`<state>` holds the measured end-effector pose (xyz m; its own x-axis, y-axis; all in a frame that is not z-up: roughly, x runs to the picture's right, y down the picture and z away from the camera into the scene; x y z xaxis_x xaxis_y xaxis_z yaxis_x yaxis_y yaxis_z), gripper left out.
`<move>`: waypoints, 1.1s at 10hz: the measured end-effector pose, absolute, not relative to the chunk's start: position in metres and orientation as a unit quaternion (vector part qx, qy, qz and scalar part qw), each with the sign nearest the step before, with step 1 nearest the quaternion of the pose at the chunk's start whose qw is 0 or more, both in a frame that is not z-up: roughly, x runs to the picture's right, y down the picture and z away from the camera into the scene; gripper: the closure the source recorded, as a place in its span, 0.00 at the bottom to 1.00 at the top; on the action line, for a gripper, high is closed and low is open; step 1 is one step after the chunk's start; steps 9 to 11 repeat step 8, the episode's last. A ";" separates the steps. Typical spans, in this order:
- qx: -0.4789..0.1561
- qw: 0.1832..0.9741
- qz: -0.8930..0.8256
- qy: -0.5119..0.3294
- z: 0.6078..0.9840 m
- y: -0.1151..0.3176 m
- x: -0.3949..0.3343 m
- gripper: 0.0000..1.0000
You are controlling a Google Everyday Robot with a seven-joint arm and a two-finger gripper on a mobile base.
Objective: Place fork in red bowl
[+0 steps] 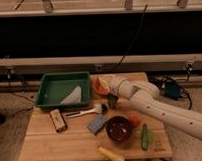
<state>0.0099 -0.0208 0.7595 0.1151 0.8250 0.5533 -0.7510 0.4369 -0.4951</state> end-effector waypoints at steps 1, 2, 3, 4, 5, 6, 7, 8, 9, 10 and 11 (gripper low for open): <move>-0.048 0.744 0.528 -0.407 0.769 -0.020 0.006 1.00; -0.047 0.742 0.526 -0.413 0.776 -0.022 0.004 0.96; -0.051 0.736 0.528 -0.422 0.790 -0.024 0.003 0.86; -0.055 0.732 0.526 -0.430 0.795 -0.024 0.000 0.76; -0.055 0.731 0.526 -0.431 0.797 -0.025 0.002 0.65; -0.055 0.731 0.528 -0.430 0.797 -0.024 0.004 0.57; -0.055 0.731 0.528 -0.430 0.797 -0.024 0.003 0.45; -0.056 0.731 0.527 -0.430 0.797 -0.024 0.001 0.35; -0.056 0.731 0.527 -0.430 0.797 -0.024 0.001 0.35; -0.056 0.731 0.527 -0.430 0.797 -0.024 0.001 0.35; -0.056 0.731 0.527 -0.430 0.797 -0.024 0.001 0.35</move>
